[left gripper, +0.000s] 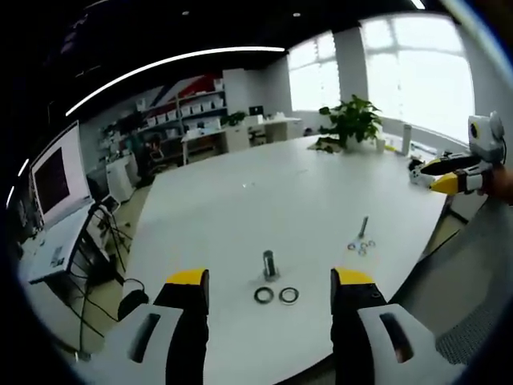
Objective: Place the washer onto the threaded stud by aligning its center hole with the stud, sliding it down to the base, and recovering from edge contact or off-axis alignment until the washer reaches the visible bottom stop.
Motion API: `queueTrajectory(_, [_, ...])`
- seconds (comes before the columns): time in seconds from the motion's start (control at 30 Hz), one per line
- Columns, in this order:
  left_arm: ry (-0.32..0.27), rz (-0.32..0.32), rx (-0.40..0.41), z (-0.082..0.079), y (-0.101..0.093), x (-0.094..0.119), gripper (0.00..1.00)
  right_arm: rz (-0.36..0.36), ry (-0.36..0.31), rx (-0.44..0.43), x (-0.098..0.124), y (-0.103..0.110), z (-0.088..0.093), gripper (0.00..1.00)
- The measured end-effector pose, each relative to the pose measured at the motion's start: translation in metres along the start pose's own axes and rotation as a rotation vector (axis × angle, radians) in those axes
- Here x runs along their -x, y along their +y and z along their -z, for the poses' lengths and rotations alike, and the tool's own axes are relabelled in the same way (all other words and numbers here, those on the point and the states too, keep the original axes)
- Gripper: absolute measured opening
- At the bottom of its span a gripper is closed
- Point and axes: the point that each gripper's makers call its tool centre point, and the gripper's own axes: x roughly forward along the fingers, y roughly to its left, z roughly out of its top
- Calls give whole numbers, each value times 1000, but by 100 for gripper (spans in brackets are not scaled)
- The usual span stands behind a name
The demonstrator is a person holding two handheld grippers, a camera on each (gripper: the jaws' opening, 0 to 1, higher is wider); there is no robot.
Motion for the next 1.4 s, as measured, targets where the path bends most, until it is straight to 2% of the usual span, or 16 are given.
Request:
queueTrajectory(0.1, [4,3,-35,1,-6,0,59,-5,11,-29,2,-1,5,44])
queueTrajectory(0.2, [18,4,-44,1,-4,-3,59,-18,7,-12,-1,3,1,44])
queueTrajectory(0.37, [25,-3,-15,4,-1,-1,59,-23,0,-19,3,3,2,44])
queueTrajectory(0.47, [0,6,-30,-3,-5,2,52,-23,-1,-26,3,2,2,45])
queueTrajectory(0.63, [53,5,-41,7,-4,-5,56,-30,-20,-36,2,2,-3,45])
queueTrajectory(0.87, [43,-4,-16,3,2,-4,53,-22,-25,-30,1,0,-5,45])
queueTrajectory(1.0, [104,11,-26,13,0,-10,52,-20,-23,-21,1,0,-5,45])
queueTrajectory(1.13, [160,37,-4,23,-1,-15,51,-16,-24,-33,2,-2,-4,45])
queueTrajectory(1.3, [246,43,23,37,5,-23,50,-27,-10,-29,0,0,-2,45])
queueTrajectory(1.33, [278,46,50,42,8,-26,47,-28,-9,-28,0,0,-2,45])
queueTrajectory(1.4, [296,64,77,43,10,-34,42,-29,-7,-27,-1,0,-2,45])
